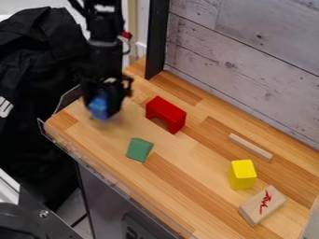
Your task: Put the blue rectangle onto the top of the red arch.
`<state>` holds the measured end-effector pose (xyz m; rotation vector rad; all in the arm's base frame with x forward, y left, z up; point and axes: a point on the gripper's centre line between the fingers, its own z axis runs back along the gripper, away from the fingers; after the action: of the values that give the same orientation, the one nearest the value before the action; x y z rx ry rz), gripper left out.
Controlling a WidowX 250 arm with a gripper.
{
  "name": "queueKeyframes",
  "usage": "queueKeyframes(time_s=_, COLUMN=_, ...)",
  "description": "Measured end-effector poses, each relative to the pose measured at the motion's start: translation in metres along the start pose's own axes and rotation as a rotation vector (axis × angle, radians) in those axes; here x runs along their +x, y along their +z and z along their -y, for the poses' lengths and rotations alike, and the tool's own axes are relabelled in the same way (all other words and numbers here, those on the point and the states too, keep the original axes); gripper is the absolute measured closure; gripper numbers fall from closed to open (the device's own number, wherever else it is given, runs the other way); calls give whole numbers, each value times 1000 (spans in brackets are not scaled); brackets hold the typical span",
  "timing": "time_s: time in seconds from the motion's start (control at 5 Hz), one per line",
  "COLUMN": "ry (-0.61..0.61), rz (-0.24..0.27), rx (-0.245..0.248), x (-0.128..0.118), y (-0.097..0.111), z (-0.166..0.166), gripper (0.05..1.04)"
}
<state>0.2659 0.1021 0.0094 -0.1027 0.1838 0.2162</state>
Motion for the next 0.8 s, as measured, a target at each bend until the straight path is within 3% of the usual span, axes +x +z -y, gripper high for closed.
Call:
queueKeyframes(time_s=0.2, ry=102, rz=47, rx=-29, x=1, y=23, z=36, gripper=505)
queueKeyframes(time_s=0.4, ry=200, rz=80, rx=-124, x=10, y=45, z=85, gripper=505)
queueKeyframes(time_s=0.6, ry=404, rz=44, rx=-218, x=16, y=53, z=103, gripper=505)
queueKeyframes(time_s=0.8, ry=664, rz=-48, rx=-265, x=17, y=44, z=111, gripper=505)
